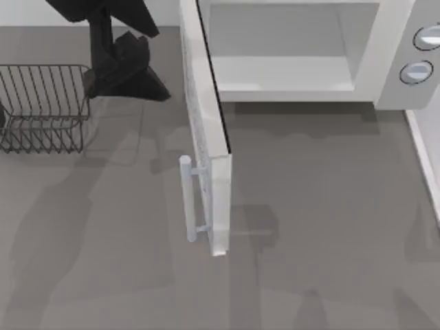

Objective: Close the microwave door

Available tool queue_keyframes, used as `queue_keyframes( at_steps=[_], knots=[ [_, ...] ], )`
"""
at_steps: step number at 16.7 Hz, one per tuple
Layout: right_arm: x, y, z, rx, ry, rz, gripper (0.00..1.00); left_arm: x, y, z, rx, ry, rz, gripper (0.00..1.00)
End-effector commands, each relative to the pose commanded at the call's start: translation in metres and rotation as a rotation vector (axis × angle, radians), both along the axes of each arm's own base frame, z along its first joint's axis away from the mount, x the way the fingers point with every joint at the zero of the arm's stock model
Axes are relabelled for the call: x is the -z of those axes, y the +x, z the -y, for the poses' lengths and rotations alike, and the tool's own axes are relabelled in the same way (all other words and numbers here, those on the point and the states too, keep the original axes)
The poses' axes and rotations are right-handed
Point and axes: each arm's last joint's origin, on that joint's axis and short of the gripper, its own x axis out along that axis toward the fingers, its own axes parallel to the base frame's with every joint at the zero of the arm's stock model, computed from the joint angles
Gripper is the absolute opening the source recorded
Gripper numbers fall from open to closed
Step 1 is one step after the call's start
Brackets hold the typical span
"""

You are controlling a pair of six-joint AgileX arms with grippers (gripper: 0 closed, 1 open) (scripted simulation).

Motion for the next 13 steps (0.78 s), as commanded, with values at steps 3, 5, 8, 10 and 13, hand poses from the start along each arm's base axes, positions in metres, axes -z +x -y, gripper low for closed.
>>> queue_keyframes(
  at_steps=[3, 5, 8, 10, 13],
  knots=[
    [0.000, 0.000, 0.000, 0.000, 0.000, 0.000, 1.00, -0.001, 0.000, -0.002, -0.007, 0.000, 0.003, 1.00],
    [0.000, 0.000, 0.000, 0.000, 0.000, 0.000, 1.00, 0.003, 0.000, 0.001, -0.003, 0.000, 0.002, 1.00],
    [0.000, 0.000, 0.000, 0.000, 0.000, 0.000, 1.00, 0.023, 0.004, 0.014, 0.000, 0.001, -0.001, 1.00],
    [0.000, 0.000, 0.000, 0.000, 0.000, 0.000, 1.00, 0.040, 0.007, 0.024, 0.000, -0.002, 0.004, 1.00],
    [0.000, 0.000, 0.000, 0.000, 0.000, 0.000, 1.00, 0.064, 0.007, 0.037, 0.000, -0.001, 0.002, 1.00]
  ],
)
